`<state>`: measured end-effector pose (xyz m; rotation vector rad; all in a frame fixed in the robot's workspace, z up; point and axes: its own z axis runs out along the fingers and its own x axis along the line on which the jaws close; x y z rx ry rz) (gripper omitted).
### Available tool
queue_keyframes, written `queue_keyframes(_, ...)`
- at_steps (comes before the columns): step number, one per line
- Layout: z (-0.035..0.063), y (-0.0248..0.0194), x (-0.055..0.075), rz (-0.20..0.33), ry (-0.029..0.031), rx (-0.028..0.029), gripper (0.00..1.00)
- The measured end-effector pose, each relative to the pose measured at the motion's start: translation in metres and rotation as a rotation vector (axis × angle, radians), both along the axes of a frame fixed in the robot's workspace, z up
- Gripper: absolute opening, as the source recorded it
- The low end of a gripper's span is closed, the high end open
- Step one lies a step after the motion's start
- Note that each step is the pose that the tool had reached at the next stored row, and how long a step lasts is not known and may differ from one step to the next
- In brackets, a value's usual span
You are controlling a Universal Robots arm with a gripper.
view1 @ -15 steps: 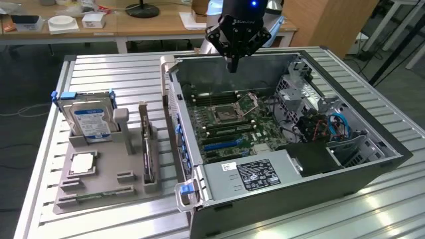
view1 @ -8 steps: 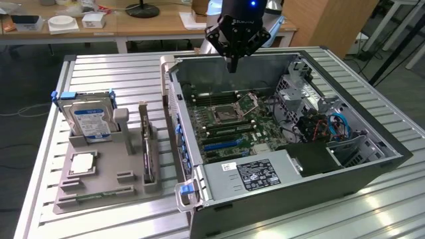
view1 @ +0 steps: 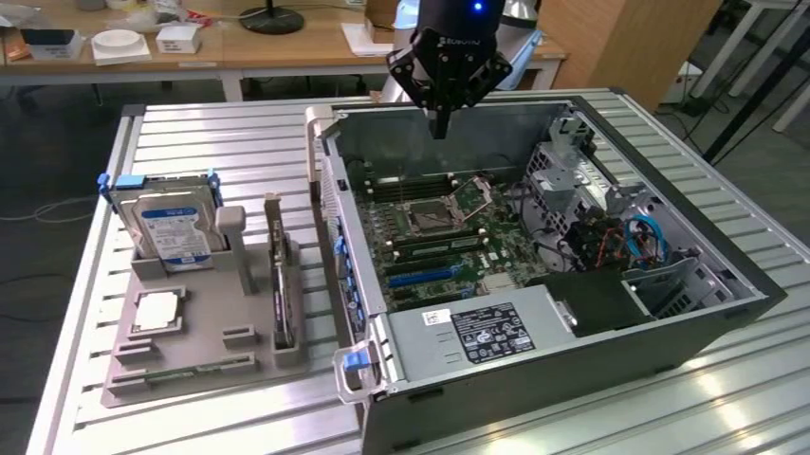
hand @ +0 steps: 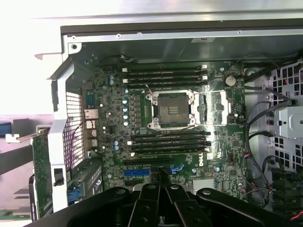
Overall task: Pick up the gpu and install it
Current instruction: 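Reach for the gpu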
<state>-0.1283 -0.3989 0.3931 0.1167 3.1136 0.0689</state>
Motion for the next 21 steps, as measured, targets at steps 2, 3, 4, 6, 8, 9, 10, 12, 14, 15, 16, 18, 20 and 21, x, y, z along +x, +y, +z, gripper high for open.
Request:
queue_keyframes(2, 0.0000, 0.0000, -0.002, 0.000, 0.0000, 0.0000, 0.11)
queue_keyframes(3, -0.0001, 0.0000, -0.002, 0.000, 0.0000, -0.0001, 0.11)
queue_keyframes(4, -0.0001, 0.0000, -0.003, 0.000, 0.0000, 0.0000, 0.11)
queue_keyframes(6, -0.0001, 0.0000, -0.005, 0.000, 0.0001, 0.0000, 0.11)
queue_keyframes(8, -0.0002, 0.0000, -0.006, 0.000, 0.0000, 0.0000, 0.11)
queue_keyframes(9, -0.0002, 0.0000, -0.007, 0.000, 0.0001, -0.0001, 0.11)
queue_keyframes(10, -0.0002, 0.0000, -0.008, 0.000, 0.0000, 0.0000, 0.11)
queue_keyframes(12, -0.0003, 0.0000, -0.010, 0.000, 0.0000, 0.0000, 0.11)
queue_keyframes(14, -0.0004, 0.0000, -0.012, 0.000, 0.0000, 0.0000, 0.11)
queue_keyframes(15, -0.0003, 0.0000, -0.013, 0.000, 0.0001, -0.0001, 0.11)
queue_keyframes(16, -0.0004, 0.0000, -0.014, 0.000, 0.0000, -0.0001, 0.11)
queue_keyframes(18, -0.0005, 0.0000, -0.016, 0.000, 0.0001, -0.0001, 0.11)
queue_keyframes(20, -0.0006, 0.0000, -0.018, 0.000, 0.0000, 0.0000, 0.11)
queue_keyframes(21, -0.0006, 0.0000, -0.019, 0.000, 0.0000, 0.0000, 0.11)
